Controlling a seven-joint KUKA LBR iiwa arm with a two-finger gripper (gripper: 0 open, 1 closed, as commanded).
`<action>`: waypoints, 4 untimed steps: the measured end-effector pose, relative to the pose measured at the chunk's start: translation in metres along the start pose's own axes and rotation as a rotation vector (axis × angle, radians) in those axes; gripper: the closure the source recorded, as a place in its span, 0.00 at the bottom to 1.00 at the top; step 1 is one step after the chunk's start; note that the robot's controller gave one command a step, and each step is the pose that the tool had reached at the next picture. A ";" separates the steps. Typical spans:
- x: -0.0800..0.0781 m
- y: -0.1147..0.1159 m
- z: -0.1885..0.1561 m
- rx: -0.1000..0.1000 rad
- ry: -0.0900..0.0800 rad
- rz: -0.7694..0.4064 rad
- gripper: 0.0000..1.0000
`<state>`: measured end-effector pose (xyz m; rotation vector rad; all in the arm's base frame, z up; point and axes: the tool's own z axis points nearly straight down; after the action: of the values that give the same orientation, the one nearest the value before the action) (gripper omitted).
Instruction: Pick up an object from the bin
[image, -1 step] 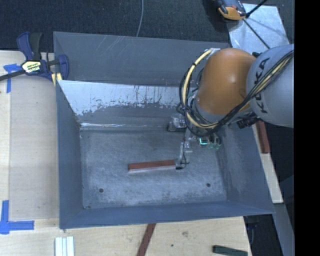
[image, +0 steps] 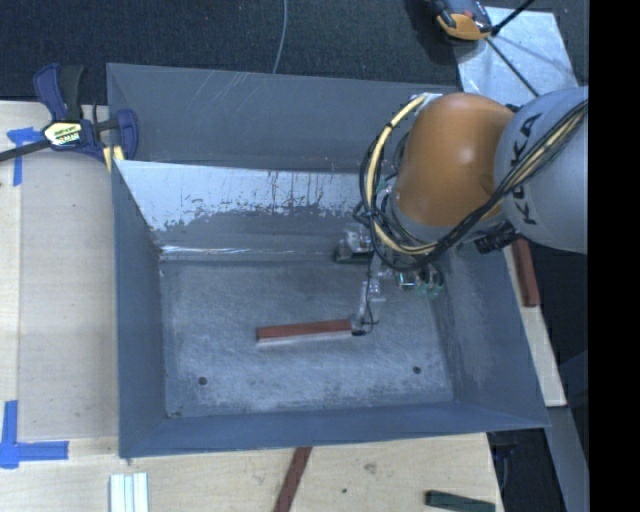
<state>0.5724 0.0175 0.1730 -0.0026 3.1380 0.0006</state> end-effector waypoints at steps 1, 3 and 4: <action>0.023 0.021 0.097 0.002 -0.012 -0.294 1.00; 0.027 0.022 0.102 0.000 -0.001 -0.292 1.00; 0.027 0.022 0.102 0.000 -0.001 -0.292 1.00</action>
Offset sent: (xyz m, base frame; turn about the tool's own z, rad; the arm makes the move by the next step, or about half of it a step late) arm 0.0000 0.0000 0.0000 0.0000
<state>0.5458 0.0394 0.0709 -0.4589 3.1027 0.0005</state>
